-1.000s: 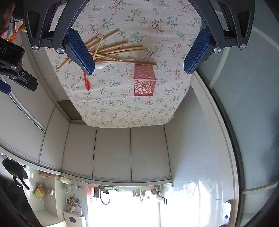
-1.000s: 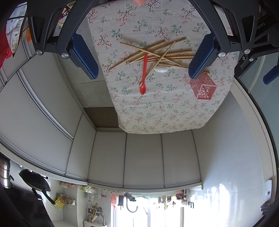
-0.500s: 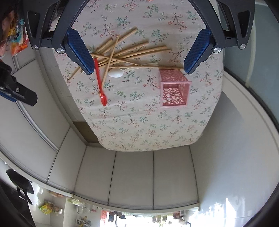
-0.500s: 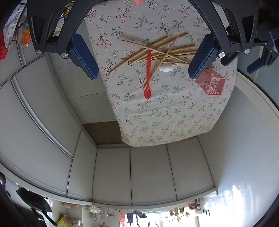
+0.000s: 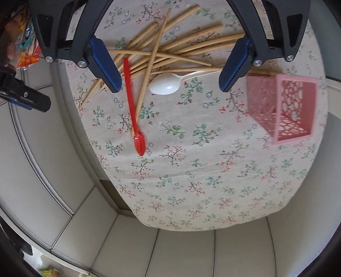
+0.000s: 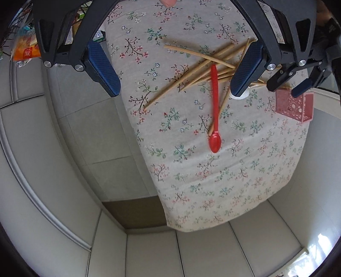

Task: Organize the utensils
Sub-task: 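Lower and close the left gripper on a wooden chopstick while the right gripper grasps another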

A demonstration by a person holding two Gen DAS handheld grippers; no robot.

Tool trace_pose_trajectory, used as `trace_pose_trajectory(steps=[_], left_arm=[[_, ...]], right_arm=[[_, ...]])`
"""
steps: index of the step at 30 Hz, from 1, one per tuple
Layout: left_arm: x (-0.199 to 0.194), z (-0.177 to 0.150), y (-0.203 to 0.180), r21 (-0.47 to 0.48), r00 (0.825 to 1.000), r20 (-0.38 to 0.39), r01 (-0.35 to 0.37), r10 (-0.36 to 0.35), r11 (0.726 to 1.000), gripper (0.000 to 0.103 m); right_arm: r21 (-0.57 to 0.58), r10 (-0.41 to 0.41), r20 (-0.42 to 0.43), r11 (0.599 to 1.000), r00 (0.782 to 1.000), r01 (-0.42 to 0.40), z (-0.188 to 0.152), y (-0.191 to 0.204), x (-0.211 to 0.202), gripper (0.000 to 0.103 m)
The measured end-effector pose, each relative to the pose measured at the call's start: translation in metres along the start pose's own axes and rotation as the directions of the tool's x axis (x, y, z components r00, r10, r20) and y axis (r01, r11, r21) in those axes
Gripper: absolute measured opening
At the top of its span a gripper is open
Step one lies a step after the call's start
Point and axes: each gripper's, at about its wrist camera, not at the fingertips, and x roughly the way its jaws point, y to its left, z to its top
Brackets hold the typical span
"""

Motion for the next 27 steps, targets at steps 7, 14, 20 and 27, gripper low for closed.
trace_pose_trajectory(steps=[7, 14, 20, 27], left_arm=[[0.065, 0.02, -0.016, 0.027, 0.993, -0.09, 0.083, -0.081, 0.996, 0.043], [0.093, 0.02, -0.027, 0.043, 0.975, -0.175, 0.149, -0.139, 0.988, 0.02], [0.104, 0.017, -0.034, 0.08, 0.977, -0.2, 0.091, -0.073, 0.993, 0.008], [0.079, 0.011, -0.008, 0.066, 0.979, -0.205, -0.01, 0.023, 0.998, 0.007]], right_arm=[[0.123, 0.034, -0.118, 0.992, 0.992, -0.019, 0.008, -0.039, 0.046, 0.1], [0.164, 0.107, -0.177, 0.983, 0.978, -0.078, 0.01, -0.048, 0.066, 0.093], [0.223, 0.185, -0.231, 0.966, 0.955, -0.133, 0.006, -0.049, 0.084, 0.08], [0.268, 0.2, -0.266, 0.955, 0.943, -0.127, 0.004, -0.047, 0.104, 0.059]])
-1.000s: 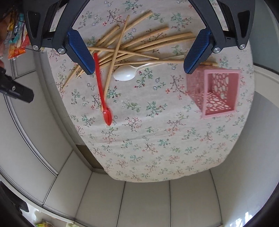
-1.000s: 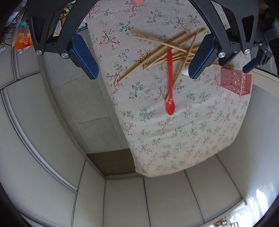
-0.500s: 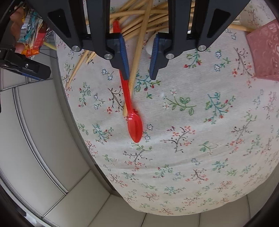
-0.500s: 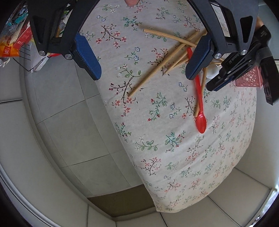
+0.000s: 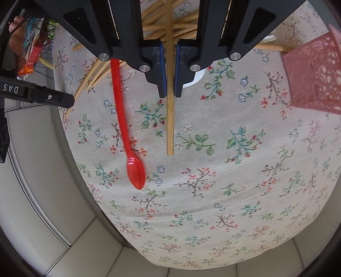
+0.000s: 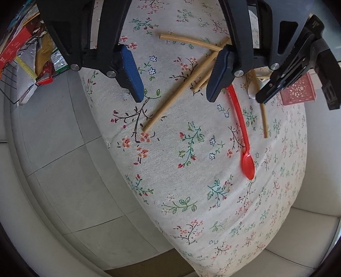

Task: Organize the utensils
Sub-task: 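Lower and close the left gripper on a wooden chopstick while the right gripper grasps another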

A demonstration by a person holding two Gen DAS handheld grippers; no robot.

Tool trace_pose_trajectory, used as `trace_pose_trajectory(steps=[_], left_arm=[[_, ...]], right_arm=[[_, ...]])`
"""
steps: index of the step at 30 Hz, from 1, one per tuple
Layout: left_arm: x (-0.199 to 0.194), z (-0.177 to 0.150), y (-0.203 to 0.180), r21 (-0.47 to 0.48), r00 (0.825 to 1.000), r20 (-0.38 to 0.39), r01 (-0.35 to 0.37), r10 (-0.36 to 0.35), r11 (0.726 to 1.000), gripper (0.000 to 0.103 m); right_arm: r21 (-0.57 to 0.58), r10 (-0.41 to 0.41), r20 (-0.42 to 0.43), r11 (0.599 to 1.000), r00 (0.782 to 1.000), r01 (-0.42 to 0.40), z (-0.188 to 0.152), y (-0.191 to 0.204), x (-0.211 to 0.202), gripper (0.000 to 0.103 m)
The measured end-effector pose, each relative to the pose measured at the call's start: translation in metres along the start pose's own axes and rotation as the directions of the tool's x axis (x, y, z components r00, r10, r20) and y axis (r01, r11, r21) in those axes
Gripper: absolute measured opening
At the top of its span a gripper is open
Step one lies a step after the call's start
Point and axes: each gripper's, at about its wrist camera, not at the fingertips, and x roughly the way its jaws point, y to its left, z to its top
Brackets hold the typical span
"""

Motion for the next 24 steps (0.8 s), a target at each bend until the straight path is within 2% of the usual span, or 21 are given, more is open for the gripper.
trace_pose_trajectory(steps=[3, 7, 8, 14, 16, 20, 24], left_arm=[[-0.005, 0.004, 0.011, -0.015, 1.0, -0.006, 0.03, -0.03, 0.999, 0.009], [-0.001, 0.015, 0.013, -0.022, 0.999, 0.021, 0.026, -0.026, 0.999, 0.026], [0.002, 0.019, 0.012, -0.022, 1.0, 0.022, 0.016, -0.015, 1.0, 0.027], [0.013, 0.035, 0.006, -0.011, 0.999, 0.035, -0.011, 0.012, 1.0, 0.028], [0.017, 0.039, 0.003, -0.006, 1.0, 0.017, -0.002, 0.002, 1.0, 0.027], [0.022, 0.042, -0.006, 0.015, 0.999, -0.018, -0.048, 0.048, 0.999, 0.027], [0.03, 0.051, -0.016, 0.022, 0.996, -0.04, -0.084, 0.085, 0.996, 0.027]], right_arm=[[0.02, -0.007, 0.0, 1.0, 1.0, 0.007, 0.003, 0.0, 0.006, 0.05], [0.034, -0.029, 0.031, 0.999, 0.999, 0.028, 0.007, 0.003, 0.005, 0.045], [0.032, -0.04, 0.035, 0.999, 0.999, 0.039, 0.008, 0.005, 0.006, 0.044], [-0.01, -0.124, 0.087, 0.992, 0.989, 0.125, 0.01, 0.027, 0.011, 0.036], [-0.014, -0.147, 0.104, 0.989, 0.984, 0.149, 0.01, 0.032, 0.013, 0.026], [-0.01, -0.158, 0.122, 0.987, 0.98, 0.16, 0.013, 0.035, 0.015, 0.013], [-0.004, -0.138, 0.128, 0.99, 0.982, 0.14, 0.014, 0.035, 0.016, 0.011]])
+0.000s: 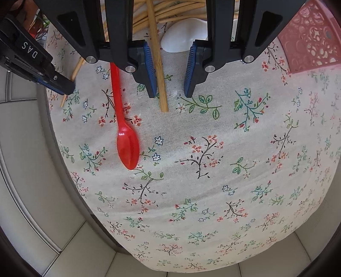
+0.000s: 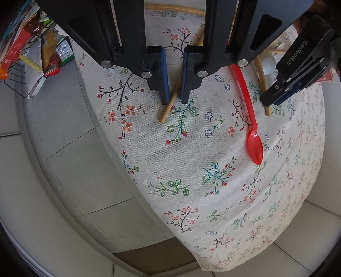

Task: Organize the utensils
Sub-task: 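Lower and close the left gripper on a wooden chopstick while the right gripper grasps another, then lift both held chopsticks upright and carry them over the pink basket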

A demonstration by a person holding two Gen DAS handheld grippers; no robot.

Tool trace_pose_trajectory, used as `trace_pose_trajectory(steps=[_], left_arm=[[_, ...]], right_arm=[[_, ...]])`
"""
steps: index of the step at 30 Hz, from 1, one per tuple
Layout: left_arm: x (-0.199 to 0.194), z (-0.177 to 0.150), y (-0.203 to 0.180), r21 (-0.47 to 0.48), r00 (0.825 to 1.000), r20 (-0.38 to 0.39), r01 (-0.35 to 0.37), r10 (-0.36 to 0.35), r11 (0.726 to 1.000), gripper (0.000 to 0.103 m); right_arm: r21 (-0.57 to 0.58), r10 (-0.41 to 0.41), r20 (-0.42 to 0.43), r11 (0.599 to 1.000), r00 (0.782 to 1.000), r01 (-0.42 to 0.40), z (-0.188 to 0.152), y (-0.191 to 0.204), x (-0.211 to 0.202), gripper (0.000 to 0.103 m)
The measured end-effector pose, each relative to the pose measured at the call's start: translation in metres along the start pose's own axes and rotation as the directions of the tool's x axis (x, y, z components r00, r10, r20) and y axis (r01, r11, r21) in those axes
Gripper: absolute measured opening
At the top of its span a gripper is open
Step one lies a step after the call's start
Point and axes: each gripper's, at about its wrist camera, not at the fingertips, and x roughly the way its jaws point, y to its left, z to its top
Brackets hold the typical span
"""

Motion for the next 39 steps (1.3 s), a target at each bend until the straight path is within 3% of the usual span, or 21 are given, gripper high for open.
trace_pose_trajectory(steps=[2, 3, 4, 9, 13, 20, 25, 31, 35, 39], left_arm=[[0.0, 0.001, -0.002, 0.006, 1.0, 0.005, -0.023, 0.023, 1.0, 0.019], [0.007, 0.011, -0.012, 0.007, 0.999, 0.012, -0.043, 0.043, 0.999, 0.009], [0.007, 0.011, -0.011, 0.001, 0.999, 0.019, -0.034, 0.034, 0.999, 0.008], [-0.012, -0.003, -0.001, -0.023, 0.995, 0.103, 0.009, -0.006, 1.0, 0.007], [-0.039, -0.019, 0.009, -0.029, 0.984, 0.179, 0.02, -0.014, 0.999, 0.007], [-0.092, -0.051, 0.032, -0.037, 0.942, 0.336, 0.022, -0.008, 0.999, 0.007], [-0.127, -0.066, 0.045, -0.07, 0.899, 0.438, 0.034, 0.0, 0.997, 0.007], [-0.177, -0.094, 0.06, -0.098, 0.832, 0.554, 0.068, -0.002, 0.993, 0.007], [-0.209, -0.112, 0.071, -0.107, 0.776, 0.631, 0.089, -0.001, 0.99, 0.007], [-0.241, -0.131, 0.08, -0.117, 0.69, 0.723, 0.082, 0.028, 0.99, 0.007]], right_arm=[[0.012, 0.023, 0.001, 1.0, 1.0, -0.023, -0.002, -0.007, -0.002, 0.01], [0.018, 0.038, -0.001, 0.999, 0.999, -0.038, -0.001, -0.009, -0.001, 0.01], [0.025, 0.057, -0.002, 0.998, 0.998, -0.057, 0.0, -0.011, -0.001, 0.009], [0.058, 0.145, -0.031, 0.988, 0.989, -0.143, -0.002, -0.019, -0.002, 0.006], [0.034, 0.184, -0.003, 0.982, 0.983, -0.183, -0.008, -0.014, -0.019, 0.005], [-0.063, 0.228, 0.13, 0.973, 0.965, -0.221, -0.021, 0.005, -0.071, 0.005], [-0.167, 0.247, 0.229, 0.963, 0.942, -0.212, -0.043, 0.02, -0.11, 0.005], [-0.258, 0.287, 0.33, 0.944, 0.899, -0.207, -0.067, 0.033, -0.151, 0.005], [-0.302, 0.32, 0.387, 0.93, 0.865, -0.209, -0.082, 0.044, -0.174, 0.005], [-0.34, 0.348, 0.445, 0.918, 0.825, -0.204, -0.095, 0.055, -0.194, 0.005]])
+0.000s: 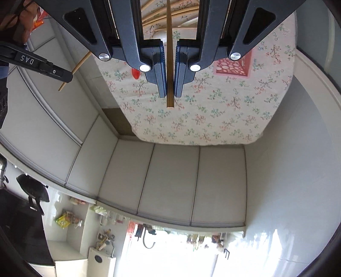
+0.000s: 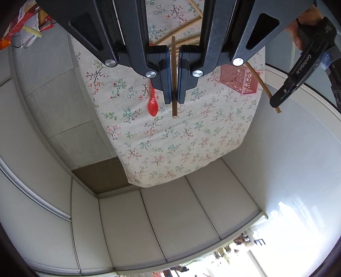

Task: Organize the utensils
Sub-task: 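Lift both held chopsticks upright and carry them over the pink basket, then open the left gripper to drop its chopstick into the pink basket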

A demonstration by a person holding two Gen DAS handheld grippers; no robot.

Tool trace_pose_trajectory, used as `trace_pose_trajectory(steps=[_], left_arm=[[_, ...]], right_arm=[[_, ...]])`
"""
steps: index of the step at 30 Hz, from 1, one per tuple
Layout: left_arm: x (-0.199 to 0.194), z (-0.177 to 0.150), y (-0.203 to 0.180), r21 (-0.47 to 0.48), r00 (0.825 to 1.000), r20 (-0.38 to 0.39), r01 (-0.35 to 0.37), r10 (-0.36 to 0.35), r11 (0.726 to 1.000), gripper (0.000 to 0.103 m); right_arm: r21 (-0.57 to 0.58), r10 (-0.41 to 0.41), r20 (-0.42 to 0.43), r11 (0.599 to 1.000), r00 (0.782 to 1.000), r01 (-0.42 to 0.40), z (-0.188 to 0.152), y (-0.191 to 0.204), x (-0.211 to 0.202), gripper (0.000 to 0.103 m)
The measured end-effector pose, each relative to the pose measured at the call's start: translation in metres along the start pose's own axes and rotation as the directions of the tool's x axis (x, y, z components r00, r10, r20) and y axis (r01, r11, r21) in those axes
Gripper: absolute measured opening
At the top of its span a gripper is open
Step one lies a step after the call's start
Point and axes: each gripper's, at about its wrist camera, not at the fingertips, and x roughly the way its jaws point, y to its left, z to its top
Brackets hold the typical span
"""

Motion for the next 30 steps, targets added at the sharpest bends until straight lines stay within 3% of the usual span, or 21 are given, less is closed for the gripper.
trace_pose_trajectory(steps=[4, 9, 14, 19, 21, 30], left_arm=[[-0.034, 0.012, 0.015, -0.036, 0.989, 0.143, -0.02, 0.025, 0.999, 0.007], [-0.066, 0.026, 0.039, -0.077, 0.947, 0.296, -0.103, 0.122, 0.992, 0.007], [-0.07, 0.033, 0.068, -0.133, 0.905, 0.365, -0.181, 0.218, 0.974, 0.007], [-0.048, 0.032, 0.089, -0.138, 0.876, 0.401, -0.231, 0.267, 0.963, 0.007], [-0.032, 0.028, 0.092, -0.12, 0.874, 0.401, -0.246, 0.273, 0.962, 0.007], [0.029, 0.006, 0.104, -0.06, 0.909, 0.324, -0.255, 0.26, 0.965, 0.007]], right_arm=[[-0.014, 0.04, 0.038, 0.999, 0.998, -0.039, 0.002, 0.019, -0.006, 0.005], [-0.032, 0.098, 0.071, 0.995, 0.993, -0.095, 0.007, 0.043, -0.008, 0.005], [-0.052, 0.145, 0.109, 0.989, 0.983, -0.14, 0.01, 0.067, -0.012, 0.005], [-0.066, 0.179, 0.142, 0.983, 0.974, -0.171, 0.011, 0.082, -0.016, 0.005], [-0.067, 0.192, 0.151, 0.981, 0.97, -0.183, 0.01, 0.086, -0.016, 0.005], [-0.081, 0.242, 0.193, 0.97, 0.951, -0.231, 0.015, 0.1, -0.019, 0.005]])
